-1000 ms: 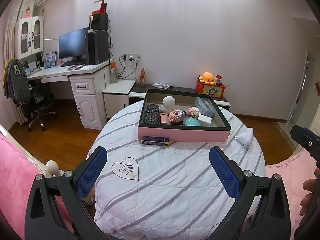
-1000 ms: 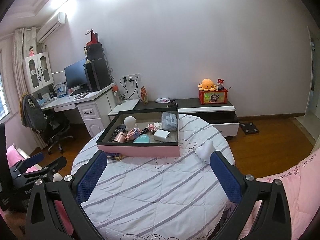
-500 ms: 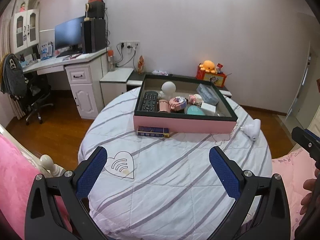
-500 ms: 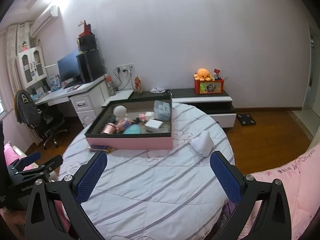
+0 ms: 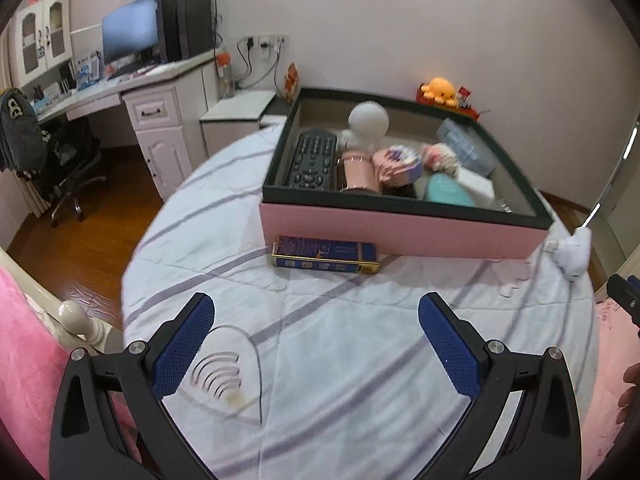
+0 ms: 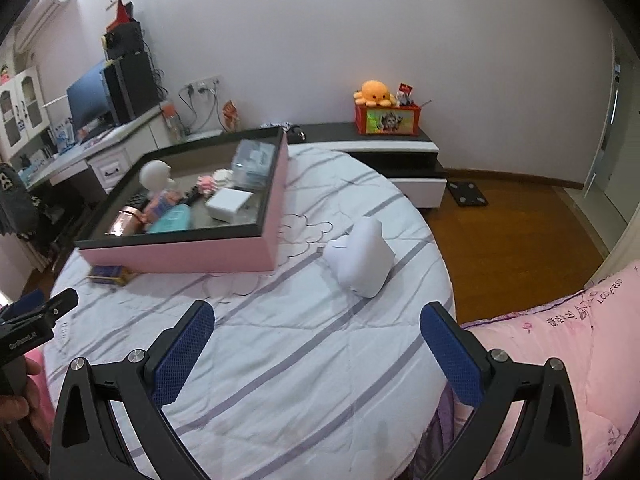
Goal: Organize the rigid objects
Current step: 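Withdraw both tools from the tray back over the bed, then grasp the blue pencil box with the left tool while the right tool grasps the white plug adapter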
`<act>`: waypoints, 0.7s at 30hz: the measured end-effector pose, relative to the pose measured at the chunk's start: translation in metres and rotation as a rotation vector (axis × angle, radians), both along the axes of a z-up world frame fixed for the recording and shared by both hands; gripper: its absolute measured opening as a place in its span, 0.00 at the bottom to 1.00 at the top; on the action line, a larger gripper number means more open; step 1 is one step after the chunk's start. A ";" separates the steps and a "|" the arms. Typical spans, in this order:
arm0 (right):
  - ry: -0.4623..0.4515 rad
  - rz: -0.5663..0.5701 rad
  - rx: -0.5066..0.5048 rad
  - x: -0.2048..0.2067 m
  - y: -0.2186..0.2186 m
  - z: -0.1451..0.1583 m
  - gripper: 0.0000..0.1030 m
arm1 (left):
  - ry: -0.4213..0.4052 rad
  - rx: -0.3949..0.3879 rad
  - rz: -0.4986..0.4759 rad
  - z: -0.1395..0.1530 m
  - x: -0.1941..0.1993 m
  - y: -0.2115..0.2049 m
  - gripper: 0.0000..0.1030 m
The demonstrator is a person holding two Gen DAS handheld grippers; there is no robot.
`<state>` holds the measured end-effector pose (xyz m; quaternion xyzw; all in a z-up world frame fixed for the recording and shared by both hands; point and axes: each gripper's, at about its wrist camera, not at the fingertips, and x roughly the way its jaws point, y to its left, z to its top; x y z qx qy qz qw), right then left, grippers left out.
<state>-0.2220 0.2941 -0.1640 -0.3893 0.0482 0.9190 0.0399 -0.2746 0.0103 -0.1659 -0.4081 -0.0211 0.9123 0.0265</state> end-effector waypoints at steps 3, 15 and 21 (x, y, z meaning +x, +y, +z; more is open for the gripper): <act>-0.028 -0.013 0.011 -0.015 0.004 -0.013 1.00 | -0.023 -0.014 -0.011 -0.011 -0.016 0.004 1.00; -0.099 -0.044 0.081 -0.062 0.020 -0.046 1.00 | -0.095 -0.009 -0.005 -0.041 -0.061 0.009 1.00; -0.103 -0.047 0.087 -0.080 0.024 -0.057 1.00 | -0.098 -0.003 -0.001 -0.044 -0.072 0.008 1.00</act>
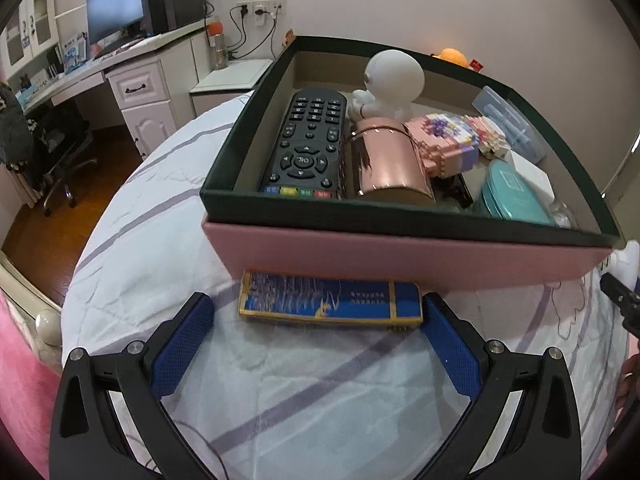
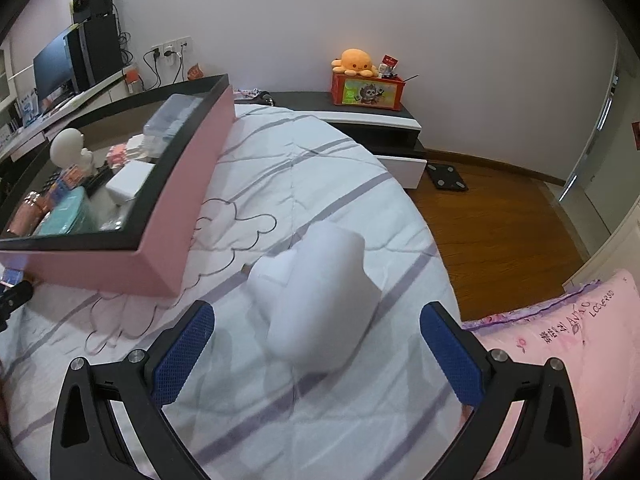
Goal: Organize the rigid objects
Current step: 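Grasp the blue pencil box with the left tool while the right tool grasps the white plug adapter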
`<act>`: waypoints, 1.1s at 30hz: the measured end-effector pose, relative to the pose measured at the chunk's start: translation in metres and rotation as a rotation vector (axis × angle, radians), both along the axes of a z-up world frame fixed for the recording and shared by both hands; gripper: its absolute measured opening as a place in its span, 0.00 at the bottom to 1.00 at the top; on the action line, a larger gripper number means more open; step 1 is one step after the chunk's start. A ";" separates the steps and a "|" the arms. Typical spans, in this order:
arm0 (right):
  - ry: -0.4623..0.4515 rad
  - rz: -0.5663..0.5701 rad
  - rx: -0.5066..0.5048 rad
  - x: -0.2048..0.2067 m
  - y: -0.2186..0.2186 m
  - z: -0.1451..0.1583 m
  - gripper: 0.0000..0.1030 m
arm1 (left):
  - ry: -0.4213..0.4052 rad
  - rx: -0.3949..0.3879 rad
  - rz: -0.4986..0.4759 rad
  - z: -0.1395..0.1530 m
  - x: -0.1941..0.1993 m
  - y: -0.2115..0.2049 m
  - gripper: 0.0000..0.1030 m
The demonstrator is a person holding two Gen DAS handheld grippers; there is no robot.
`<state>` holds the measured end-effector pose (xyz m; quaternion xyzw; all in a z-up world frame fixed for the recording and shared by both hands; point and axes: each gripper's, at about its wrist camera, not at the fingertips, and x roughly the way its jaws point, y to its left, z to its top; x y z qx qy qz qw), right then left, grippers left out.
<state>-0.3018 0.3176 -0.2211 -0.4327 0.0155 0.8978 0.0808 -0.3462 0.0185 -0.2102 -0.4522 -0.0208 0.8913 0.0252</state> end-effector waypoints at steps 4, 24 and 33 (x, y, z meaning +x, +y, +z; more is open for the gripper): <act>-0.005 0.031 -0.023 -0.005 -0.003 -0.006 0.85 | 0.005 0.003 -0.001 0.000 -0.001 0.000 0.99; 0.031 0.069 -0.100 0.024 -0.007 0.011 0.62 | 0.025 0.052 -0.062 0.017 0.036 0.000 0.81; 0.067 0.116 -0.126 0.051 -0.025 0.038 0.54 | 0.095 0.069 -0.080 0.053 0.058 -0.009 0.81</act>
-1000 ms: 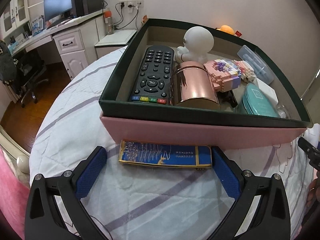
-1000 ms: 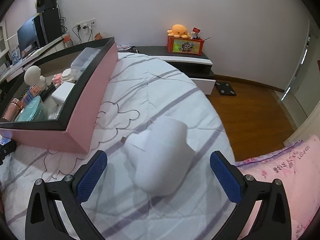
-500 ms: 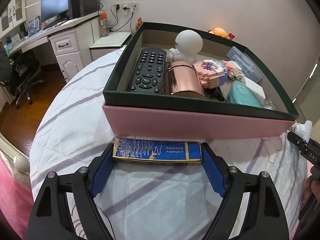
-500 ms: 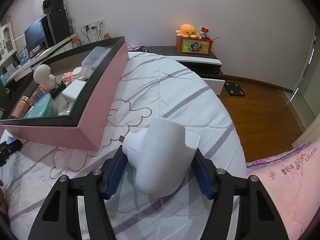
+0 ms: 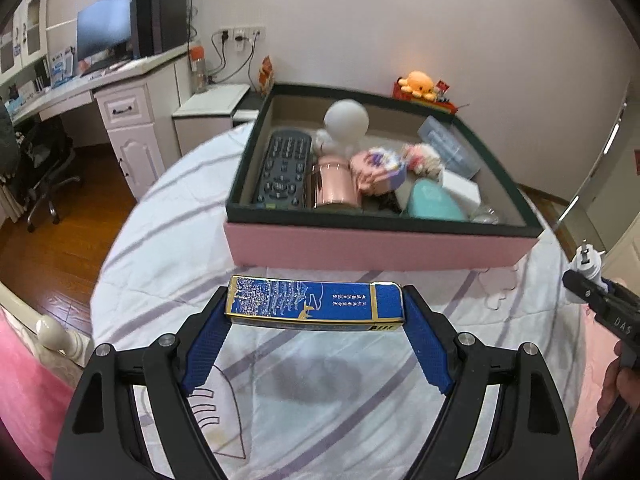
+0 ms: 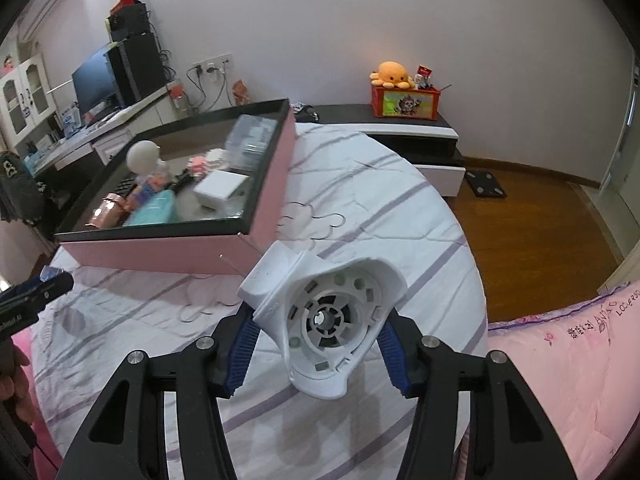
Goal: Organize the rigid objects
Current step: 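Grasp the blue pencil box with the left tool while the right tool grasps the white plug adapter, then lower the pencil box and plug adapter into the tray and open both tools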
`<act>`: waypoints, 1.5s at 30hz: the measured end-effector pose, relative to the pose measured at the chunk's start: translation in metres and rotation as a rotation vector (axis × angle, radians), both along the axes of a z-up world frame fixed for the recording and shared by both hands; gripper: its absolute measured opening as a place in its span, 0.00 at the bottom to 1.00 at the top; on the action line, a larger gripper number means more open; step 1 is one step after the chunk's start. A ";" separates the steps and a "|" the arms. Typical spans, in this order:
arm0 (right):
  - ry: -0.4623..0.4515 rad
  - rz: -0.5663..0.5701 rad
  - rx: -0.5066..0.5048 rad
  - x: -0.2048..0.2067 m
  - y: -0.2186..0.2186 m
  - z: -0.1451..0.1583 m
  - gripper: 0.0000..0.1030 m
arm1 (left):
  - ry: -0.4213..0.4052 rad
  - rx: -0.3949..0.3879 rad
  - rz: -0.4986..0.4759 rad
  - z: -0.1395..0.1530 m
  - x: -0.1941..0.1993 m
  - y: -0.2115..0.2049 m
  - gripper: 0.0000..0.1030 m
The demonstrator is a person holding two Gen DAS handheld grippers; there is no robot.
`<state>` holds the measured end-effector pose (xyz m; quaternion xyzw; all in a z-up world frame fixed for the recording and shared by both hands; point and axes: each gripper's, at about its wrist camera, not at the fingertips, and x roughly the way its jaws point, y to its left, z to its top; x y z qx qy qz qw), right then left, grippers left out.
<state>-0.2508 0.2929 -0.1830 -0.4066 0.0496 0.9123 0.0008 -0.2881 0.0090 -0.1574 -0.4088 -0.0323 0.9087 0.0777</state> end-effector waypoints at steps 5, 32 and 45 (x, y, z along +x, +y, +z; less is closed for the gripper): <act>0.048 0.054 -0.019 0.007 -0.017 0.026 0.54 | 0.044 0.012 -0.012 0.022 0.006 -0.005 0.81; -0.041 0.266 -0.019 -0.224 -0.109 0.034 0.55 | 0.029 0.015 -0.054 0.051 -0.213 0.024 0.81; -0.164 0.246 -0.008 -0.265 -0.110 -0.008 0.56 | -0.091 0.005 -0.066 0.009 -0.252 0.033 0.82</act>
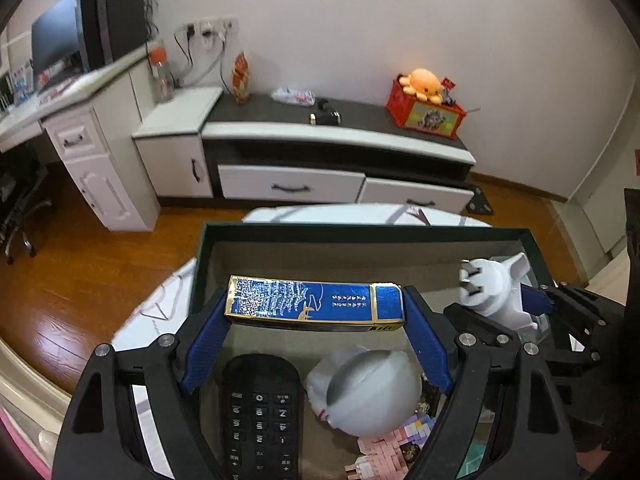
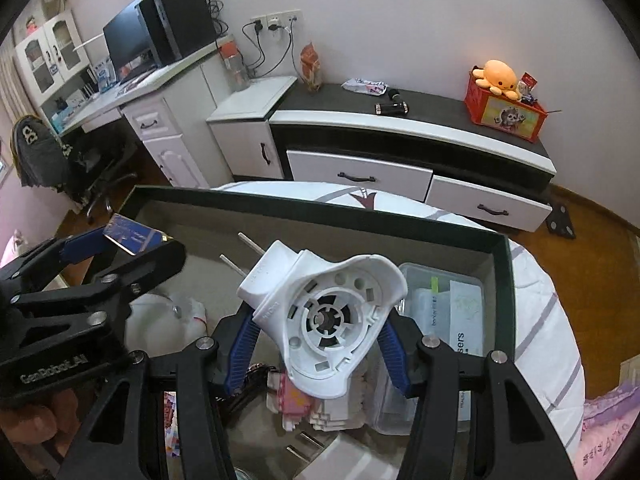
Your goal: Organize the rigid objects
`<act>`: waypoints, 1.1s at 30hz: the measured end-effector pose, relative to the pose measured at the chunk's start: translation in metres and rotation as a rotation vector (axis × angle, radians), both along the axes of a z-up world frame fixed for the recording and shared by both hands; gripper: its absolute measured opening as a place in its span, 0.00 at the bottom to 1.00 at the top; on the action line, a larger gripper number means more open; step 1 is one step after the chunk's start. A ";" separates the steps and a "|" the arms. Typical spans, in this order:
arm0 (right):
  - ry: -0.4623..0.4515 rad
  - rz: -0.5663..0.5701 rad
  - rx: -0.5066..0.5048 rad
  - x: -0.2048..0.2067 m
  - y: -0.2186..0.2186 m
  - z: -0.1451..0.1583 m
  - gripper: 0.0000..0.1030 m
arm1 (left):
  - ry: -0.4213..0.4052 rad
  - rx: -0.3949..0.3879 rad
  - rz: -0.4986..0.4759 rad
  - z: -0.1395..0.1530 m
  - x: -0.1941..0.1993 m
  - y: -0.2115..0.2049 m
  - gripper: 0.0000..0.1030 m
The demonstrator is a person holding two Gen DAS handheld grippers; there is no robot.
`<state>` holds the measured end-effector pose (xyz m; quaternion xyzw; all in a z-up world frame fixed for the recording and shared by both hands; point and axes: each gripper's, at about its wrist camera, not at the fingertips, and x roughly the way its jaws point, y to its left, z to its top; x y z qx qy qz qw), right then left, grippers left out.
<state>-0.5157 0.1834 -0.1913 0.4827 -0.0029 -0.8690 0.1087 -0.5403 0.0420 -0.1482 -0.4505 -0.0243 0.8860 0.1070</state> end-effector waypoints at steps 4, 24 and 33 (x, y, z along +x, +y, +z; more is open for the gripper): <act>0.017 0.023 -0.010 0.004 -0.004 0.003 0.76 | 0.031 -0.024 0.010 0.005 0.006 0.002 1.00; 0.138 0.003 -0.038 0.084 -0.021 0.063 1.00 | 0.154 -0.001 0.097 0.073 0.109 -0.026 1.00; 0.243 -0.046 -0.043 0.182 -0.015 0.116 1.00 | 0.296 0.014 0.138 0.125 0.217 -0.050 1.00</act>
